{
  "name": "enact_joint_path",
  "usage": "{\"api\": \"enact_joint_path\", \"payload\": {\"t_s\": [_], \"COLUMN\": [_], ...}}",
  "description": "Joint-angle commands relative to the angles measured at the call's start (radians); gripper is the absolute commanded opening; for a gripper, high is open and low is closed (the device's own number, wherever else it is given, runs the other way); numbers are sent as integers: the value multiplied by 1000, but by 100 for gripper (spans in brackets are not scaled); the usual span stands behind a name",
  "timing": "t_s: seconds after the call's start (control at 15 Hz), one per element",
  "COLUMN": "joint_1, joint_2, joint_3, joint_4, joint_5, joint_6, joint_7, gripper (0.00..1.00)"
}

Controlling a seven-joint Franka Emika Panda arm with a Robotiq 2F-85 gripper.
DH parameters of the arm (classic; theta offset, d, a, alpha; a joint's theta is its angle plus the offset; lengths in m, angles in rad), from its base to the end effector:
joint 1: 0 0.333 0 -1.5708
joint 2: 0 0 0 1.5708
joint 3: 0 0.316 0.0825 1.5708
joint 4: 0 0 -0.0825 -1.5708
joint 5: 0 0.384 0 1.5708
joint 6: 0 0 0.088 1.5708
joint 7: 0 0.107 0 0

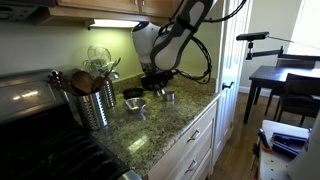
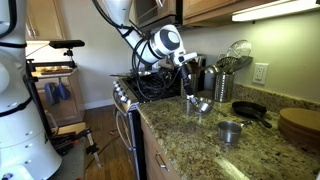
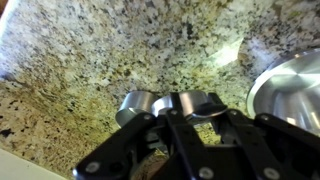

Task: Seperate the silver pots.

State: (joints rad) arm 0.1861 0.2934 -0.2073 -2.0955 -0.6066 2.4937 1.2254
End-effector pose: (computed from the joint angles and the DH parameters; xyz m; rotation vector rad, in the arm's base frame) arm 0.5913 -0.0066 0.2933 2.5892 -1.0383 0.4697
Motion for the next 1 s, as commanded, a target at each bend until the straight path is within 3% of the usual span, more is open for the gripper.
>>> {"api": "enact_joint_path", "payload": {"t_s": [0.0, 0.93], "joint_1": [-9, 4], "joint_2": [-52, -41], "joint_3": [20, 58], "joint_4": [-43, -71], "joint_5": [-40, -63], "joint_6": [-16, -70], "joint_7": [33, 123], "gripper": [13, 12]}}
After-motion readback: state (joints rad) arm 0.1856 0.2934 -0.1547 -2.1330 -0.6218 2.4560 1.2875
